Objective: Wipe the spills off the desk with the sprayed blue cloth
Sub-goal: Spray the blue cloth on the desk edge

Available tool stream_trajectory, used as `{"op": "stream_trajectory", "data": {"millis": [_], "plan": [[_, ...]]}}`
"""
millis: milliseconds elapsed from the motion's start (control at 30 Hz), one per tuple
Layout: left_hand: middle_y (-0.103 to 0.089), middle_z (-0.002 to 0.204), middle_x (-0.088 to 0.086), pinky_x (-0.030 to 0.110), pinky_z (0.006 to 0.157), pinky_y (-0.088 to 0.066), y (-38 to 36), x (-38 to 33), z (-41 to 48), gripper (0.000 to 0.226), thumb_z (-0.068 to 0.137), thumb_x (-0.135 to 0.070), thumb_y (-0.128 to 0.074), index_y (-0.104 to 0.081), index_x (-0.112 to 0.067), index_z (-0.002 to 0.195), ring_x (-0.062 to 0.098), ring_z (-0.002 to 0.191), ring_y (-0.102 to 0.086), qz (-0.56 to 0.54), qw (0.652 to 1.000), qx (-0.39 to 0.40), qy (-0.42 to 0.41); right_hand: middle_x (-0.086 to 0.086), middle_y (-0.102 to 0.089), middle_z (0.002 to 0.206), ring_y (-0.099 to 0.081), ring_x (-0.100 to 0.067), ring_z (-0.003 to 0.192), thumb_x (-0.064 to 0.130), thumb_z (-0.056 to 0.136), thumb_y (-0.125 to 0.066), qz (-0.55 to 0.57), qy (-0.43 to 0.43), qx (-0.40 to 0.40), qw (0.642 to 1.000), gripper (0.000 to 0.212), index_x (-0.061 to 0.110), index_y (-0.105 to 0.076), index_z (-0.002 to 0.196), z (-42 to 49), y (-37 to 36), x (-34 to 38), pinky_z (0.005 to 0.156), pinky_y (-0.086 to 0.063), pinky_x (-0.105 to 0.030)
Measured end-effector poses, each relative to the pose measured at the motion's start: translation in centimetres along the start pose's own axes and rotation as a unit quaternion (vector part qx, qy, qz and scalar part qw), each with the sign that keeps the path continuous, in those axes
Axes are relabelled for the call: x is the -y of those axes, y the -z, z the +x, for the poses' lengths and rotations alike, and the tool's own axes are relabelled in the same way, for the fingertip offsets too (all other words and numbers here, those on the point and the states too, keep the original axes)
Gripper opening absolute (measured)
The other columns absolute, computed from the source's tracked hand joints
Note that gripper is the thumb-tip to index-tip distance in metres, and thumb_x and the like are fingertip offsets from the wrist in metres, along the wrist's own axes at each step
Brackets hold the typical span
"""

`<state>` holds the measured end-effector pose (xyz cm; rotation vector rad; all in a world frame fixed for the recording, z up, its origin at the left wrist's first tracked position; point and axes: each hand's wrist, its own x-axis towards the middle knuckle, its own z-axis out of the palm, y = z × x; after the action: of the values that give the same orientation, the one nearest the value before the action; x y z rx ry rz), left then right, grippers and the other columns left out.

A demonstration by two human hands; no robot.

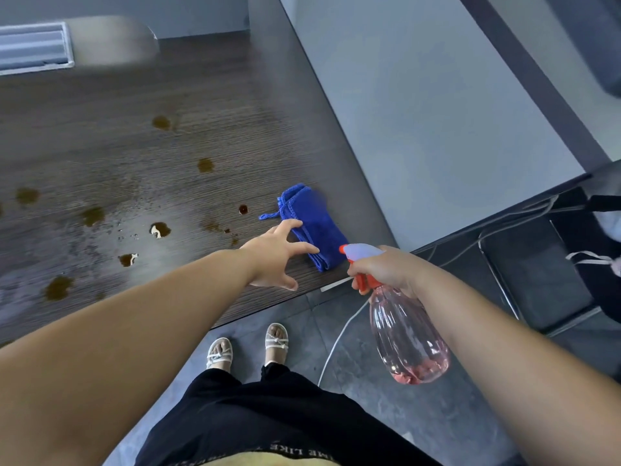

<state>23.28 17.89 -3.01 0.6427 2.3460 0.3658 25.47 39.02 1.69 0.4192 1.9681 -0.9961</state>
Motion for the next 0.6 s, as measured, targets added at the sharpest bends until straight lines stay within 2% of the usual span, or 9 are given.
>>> {"op": "stream_trajectory", "data": {"millis": [167,267,333,400,500,600], "plan": [[0.009,0.154,-0.006,0.035,0.101,-0.038,0.2,0.1,-0.1,0.074,0.078,-0.041,-0.073,-0.033,-0.048,0.14,0.021,0.137,-0.026,-0.012,1.0,0.011,-0.005,-0.01,-0.065,0.075,-0.057,-0.019,0.064,0.017,0.084,-0.059,0.001,-0.005,-0.03,1.0,0.043,0.011,-0.056,0.126,0.7,0.2,-0.3,0.077,-0.05,-0.032],[0.009,0.154,-0.006,0.033,0.099,-0.038,0.3,0.1,-0.1,0.074,0.078,-0.041,-0.073,-0.034,-0.047,0.14,0.022,0.134,-0.031,-0.017,1.0,0.013,-0.003,-0.011,-0.062,0.074,-0.053,-0.022,0.066,0.016,0.084,-0.055,0.008,0.002,-0.048,0.999,0.043,0.014,-0.054,0.126,1.0,0.0,0.4,0.067,-0.045,-0.03],[0.007,0.154,-0.006,0.031,0.096,-0.04,0.5,0.2,-0.1,0.073,0.077,-0.041,-0.074,-0.036,-0.047,0.139,0.022,0.129,-0.038,-0.021,1.0,0.014,0.0,-0.01,-0.063,0.071,-0.053,-0.023,0.063,0.015,0.081,-0.054,0.012,-0.005,-0.067,0.998,0.03,0.013,-0.059,0.111,1.5,0.1,1.0,0.063,-0.044,-0.029],[0.004,0.154,-0.007,0.03,0.095,-0.041,0.6,0.4,-0.1,0.072,0.076,-0.042,-0.074,-0.037,-0.047,0.137,0.021,0.127,-0.041,-0.026,1.0,0.012,0.0,-0.009,-0.066,0.069,-0.056,-0.022,0.062,0.017,0.079,-0.054,0.002,-0.009,-0.075,0.997,0.024,0.009,-0.062,0.1,1.8,0.1,1.7,0.066,-0.046,-0.032],[0.004,0.153,-0.008,0.03,0.094,-0.042,0.6,0.5,0.0,0.072,0.075,-0.043,-0.075,-0.038,-0.048,0.137,0.021,0.126,-0.042,-0.026,1.0,0.013,0.001,-0.007,-0.069,0.075,-0.059,-0.021,0.067,0.02,0.079,-0.056,-0.009,0.008,-0.079,0.997,0.015,0.013,-0.062,0.091,2.3,0.2,3.0,0.07,-0.046,-0.031],[0.005,0.154,-0.008,0.029,0.094,-0.042,0.6,0.6,0.0,0.073,0.076,-0.043,-0.074,-0.036,-0.048,0.138,0.022,0.124,-0.045,-0.016,1.0,0.016,0.001,-0.004,-0.07,0.081,-0.063,-0.018,0.071,0.025,0.081,-0.058,-0.022,0.03,-0.092,0.995,0.023,0.013,-0.062,0.1,3.1,0.3,4.7,0.068,-0.047,-0.029]]}}
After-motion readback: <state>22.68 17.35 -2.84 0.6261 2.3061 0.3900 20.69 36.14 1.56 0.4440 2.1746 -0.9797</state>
